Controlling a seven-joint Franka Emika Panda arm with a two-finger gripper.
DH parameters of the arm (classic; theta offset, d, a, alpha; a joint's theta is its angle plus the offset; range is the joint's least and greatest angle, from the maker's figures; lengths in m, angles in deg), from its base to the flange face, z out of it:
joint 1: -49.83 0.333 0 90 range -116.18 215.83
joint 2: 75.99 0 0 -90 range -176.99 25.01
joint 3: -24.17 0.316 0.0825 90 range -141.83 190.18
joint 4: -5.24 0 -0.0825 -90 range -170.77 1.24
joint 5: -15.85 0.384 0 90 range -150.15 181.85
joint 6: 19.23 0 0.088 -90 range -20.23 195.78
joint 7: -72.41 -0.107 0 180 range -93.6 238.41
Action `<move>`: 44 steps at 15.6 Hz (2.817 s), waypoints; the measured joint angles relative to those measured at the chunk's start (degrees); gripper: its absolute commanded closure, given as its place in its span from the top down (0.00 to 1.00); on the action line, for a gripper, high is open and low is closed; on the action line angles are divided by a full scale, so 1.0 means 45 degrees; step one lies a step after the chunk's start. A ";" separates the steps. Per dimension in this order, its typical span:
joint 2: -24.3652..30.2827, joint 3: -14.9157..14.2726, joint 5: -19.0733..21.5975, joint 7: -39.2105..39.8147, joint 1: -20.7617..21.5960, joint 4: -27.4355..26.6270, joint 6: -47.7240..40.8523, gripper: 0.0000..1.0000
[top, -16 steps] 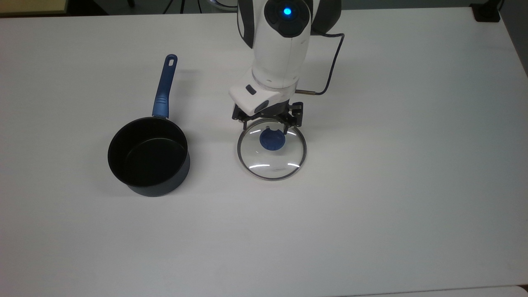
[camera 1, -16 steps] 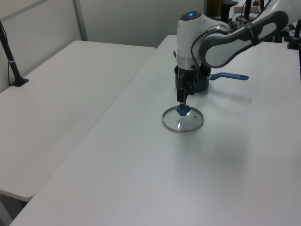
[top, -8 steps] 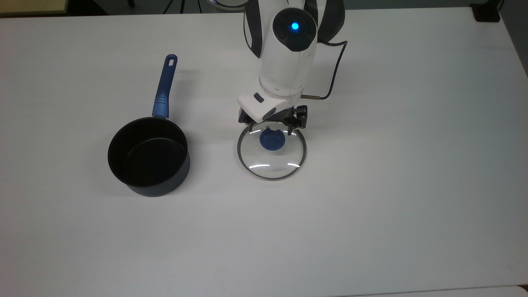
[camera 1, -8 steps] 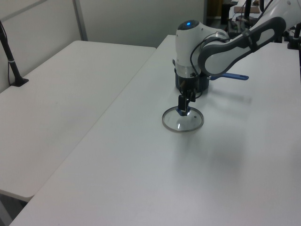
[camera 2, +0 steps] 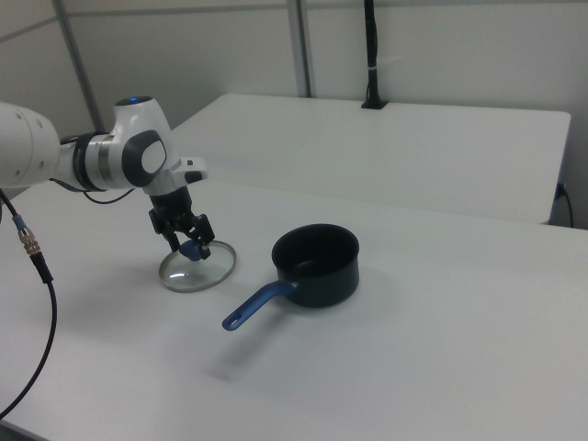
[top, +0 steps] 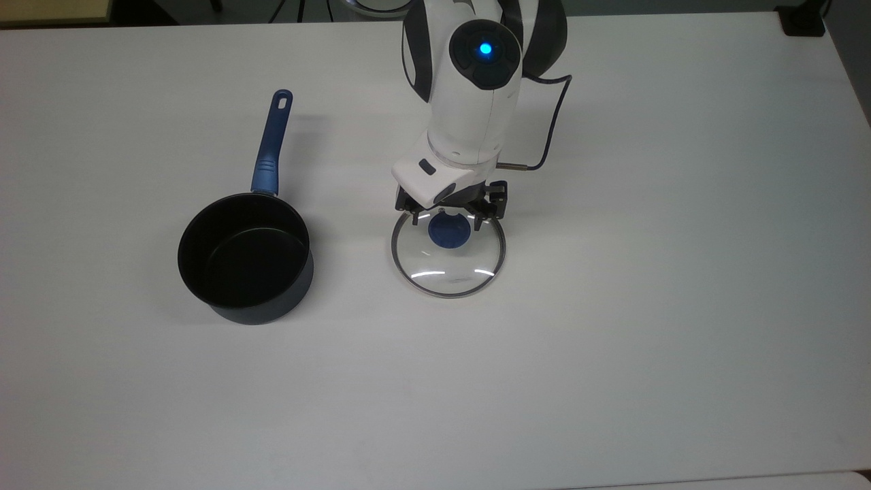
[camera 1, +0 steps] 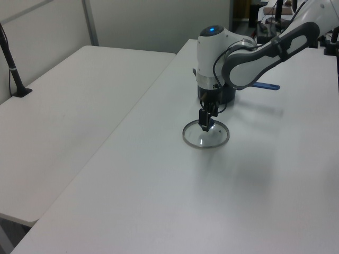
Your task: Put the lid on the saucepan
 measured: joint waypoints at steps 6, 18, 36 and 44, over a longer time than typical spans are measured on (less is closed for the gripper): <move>-0.0039 -0.0011 0.0000 0.0000 -0.0031 0.0098 0.0289 0.77; -0.0199 -0.0012 -0.0001 0.0000 -0.0088 0.0385 0.0301 0.59; 0.0646 -0.0262 0.0012 -0.0010 -0.0133 0.0815 0.0141 0.59; 0.1189 -0.1336 0.0257 0.0187 -0.0480 0.1462 -0.0479 0.59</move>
